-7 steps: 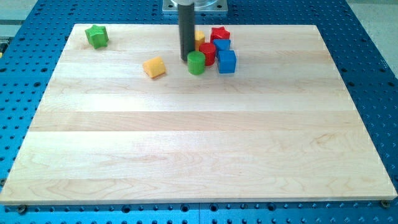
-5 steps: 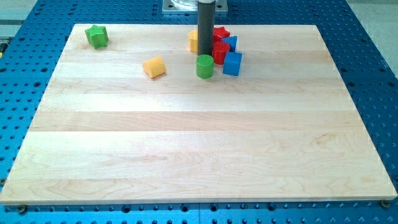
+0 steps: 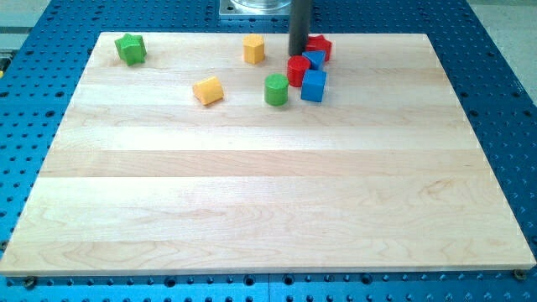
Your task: Drag the cube below the heart
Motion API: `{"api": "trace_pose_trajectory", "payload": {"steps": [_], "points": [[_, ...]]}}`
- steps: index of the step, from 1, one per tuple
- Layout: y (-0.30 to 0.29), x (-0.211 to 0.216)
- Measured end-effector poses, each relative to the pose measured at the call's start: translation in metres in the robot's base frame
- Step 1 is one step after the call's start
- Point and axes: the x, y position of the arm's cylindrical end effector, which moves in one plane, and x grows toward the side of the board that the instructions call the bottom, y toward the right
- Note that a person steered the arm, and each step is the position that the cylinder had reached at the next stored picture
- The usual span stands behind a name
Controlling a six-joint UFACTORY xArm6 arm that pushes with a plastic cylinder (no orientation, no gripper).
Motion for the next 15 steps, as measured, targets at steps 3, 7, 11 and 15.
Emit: {"api": "trace_pose_trajectory", "payload": {"steps": [3, 7, 11, 15], "points": [[-0.003, 0.013], [-0.028, 0.008], [0.012, -0.027], [0.026, 0.054]]}}
